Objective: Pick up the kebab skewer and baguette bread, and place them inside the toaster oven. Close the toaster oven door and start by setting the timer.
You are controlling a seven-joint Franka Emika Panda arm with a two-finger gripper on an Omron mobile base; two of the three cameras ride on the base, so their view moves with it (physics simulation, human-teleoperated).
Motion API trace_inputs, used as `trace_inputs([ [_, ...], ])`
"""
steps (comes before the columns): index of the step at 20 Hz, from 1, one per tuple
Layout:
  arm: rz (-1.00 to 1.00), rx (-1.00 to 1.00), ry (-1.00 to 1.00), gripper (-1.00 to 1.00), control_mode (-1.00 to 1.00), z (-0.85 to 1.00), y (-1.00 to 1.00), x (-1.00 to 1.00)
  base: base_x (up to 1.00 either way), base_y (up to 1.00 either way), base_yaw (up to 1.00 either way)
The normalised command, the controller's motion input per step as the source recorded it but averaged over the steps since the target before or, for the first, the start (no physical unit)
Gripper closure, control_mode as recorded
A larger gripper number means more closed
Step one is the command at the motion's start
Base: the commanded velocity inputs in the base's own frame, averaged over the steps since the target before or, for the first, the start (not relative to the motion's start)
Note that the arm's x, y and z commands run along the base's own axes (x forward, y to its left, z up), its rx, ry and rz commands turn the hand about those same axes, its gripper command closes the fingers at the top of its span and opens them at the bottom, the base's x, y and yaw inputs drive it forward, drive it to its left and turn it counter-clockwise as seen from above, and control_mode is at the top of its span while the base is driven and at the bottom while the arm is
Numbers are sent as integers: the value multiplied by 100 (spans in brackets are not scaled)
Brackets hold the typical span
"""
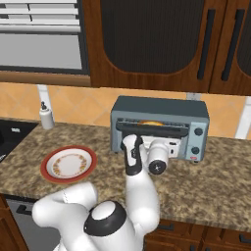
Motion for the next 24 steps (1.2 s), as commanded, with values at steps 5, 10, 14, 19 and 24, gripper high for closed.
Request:
trace_inputs([
  [5, 0, 0, 0, -100, -100, 0, 18, 36, 0, 0, 0],
  [10, 0, 0, 0, -100, -100, 0, 3, 20, 0, 0, 0],
  [14, 0, 0, 0, -100, -100, 0, -6, 2, 0, 0, 0],
  [19, 0, 0, 0, -100, -100, 0, -69, -40, 0, 0, 0],
  [24, 0, 0, 0, -100, -100, 0, -89, -35, 0, 0, 0],
])
